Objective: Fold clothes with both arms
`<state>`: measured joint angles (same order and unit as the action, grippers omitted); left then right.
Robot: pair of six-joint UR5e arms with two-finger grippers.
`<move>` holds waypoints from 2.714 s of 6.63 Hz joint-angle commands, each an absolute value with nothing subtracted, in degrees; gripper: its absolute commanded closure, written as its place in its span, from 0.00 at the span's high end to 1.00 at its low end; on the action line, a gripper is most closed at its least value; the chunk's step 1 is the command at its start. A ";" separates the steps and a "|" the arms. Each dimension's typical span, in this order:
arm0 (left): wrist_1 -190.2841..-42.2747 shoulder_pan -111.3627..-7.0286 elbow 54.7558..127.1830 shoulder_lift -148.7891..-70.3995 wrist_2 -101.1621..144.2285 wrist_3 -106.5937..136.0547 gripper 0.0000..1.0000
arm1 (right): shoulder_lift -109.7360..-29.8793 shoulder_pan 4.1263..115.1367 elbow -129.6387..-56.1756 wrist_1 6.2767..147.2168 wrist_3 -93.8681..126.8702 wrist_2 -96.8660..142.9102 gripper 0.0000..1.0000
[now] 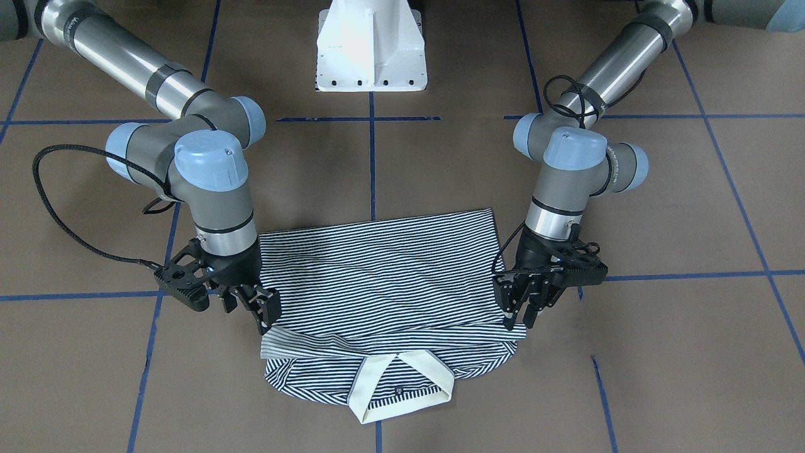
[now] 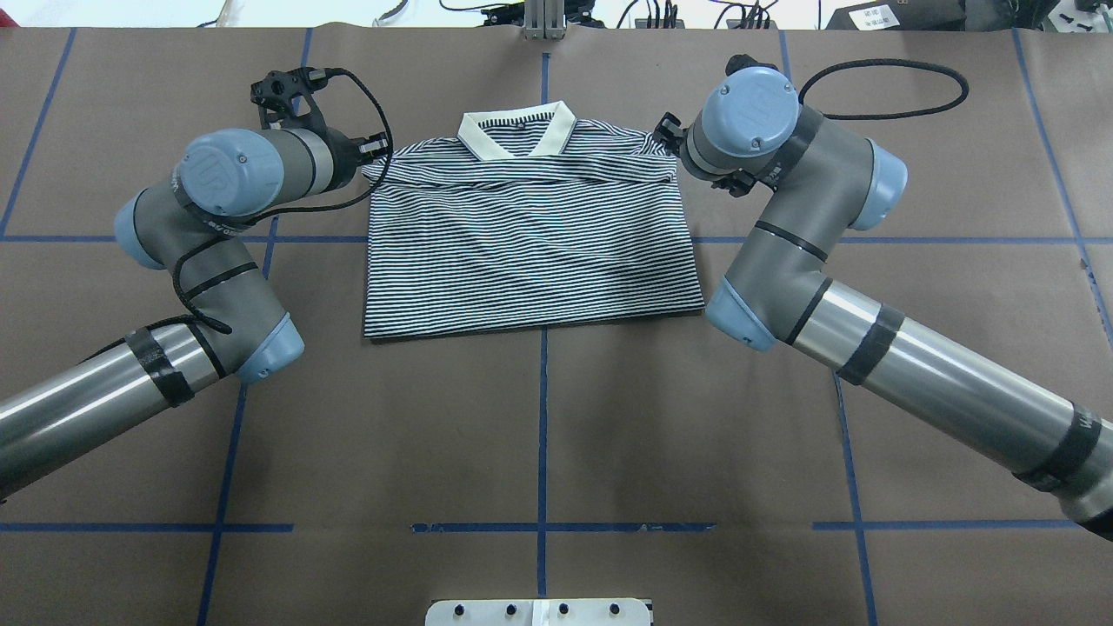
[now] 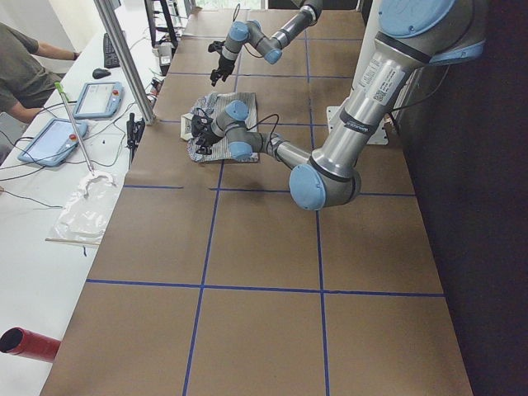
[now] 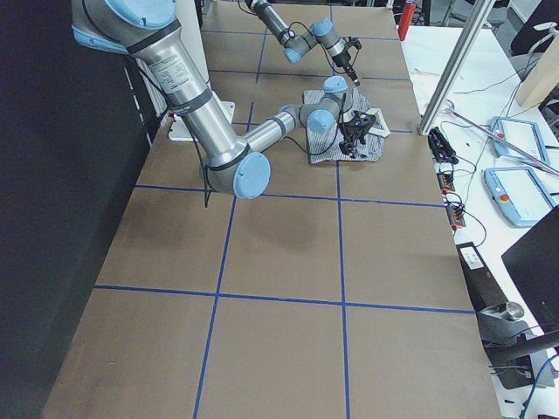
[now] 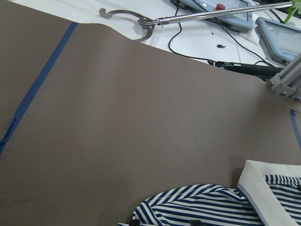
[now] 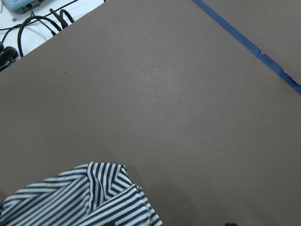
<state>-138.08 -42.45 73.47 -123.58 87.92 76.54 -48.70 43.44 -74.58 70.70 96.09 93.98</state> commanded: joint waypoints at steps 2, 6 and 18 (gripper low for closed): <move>-138.08 -42.28 73.48 -122.96 87.80 76.55 0.47 | -39.12 45.35 -61.35 67.60 96.67 92.11 0.82; -137.99 -42.28 74.35 -122.61 87.80 76.46 0.47 | -60.44 34.03 -96.71 78.98 104.32 95.01 0.81; -137.64 -42.36 76.90 -122.17 87.54 76.55 0.47 | -62.23 32.43 -93.42 78.75 107.40 95.18 0.00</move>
